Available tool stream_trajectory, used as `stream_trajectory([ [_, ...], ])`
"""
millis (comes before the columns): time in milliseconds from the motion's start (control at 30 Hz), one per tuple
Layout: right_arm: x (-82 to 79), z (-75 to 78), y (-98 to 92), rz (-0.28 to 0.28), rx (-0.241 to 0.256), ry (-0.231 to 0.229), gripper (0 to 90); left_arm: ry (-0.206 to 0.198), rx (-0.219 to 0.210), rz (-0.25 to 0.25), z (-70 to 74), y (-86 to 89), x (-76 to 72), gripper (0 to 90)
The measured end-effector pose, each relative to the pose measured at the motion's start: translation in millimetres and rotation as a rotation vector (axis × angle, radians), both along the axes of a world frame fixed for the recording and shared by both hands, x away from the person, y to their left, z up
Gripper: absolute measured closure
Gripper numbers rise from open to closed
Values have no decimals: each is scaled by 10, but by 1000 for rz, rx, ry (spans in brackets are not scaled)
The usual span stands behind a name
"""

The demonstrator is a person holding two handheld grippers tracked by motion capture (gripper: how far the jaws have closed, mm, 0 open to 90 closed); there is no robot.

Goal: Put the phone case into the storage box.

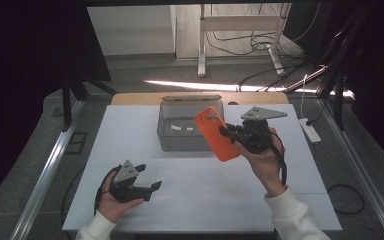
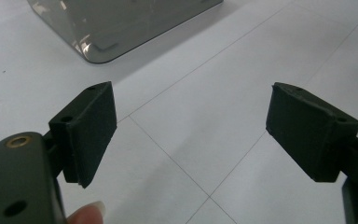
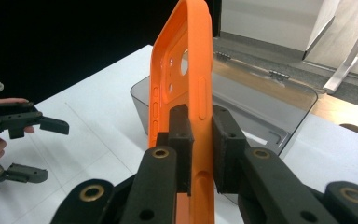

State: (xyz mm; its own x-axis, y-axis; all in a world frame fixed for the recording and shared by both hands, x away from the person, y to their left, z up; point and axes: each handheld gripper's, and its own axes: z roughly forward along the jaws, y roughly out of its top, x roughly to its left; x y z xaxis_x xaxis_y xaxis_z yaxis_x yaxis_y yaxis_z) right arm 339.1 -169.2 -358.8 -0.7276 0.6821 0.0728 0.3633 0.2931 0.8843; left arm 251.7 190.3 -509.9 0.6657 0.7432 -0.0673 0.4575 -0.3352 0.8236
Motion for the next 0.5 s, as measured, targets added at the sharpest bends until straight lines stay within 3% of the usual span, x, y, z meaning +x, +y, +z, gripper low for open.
stream_trajectory([
  [500,171,58,4,-25,23,4,804,1,-4,6,7,16,8,165],
])
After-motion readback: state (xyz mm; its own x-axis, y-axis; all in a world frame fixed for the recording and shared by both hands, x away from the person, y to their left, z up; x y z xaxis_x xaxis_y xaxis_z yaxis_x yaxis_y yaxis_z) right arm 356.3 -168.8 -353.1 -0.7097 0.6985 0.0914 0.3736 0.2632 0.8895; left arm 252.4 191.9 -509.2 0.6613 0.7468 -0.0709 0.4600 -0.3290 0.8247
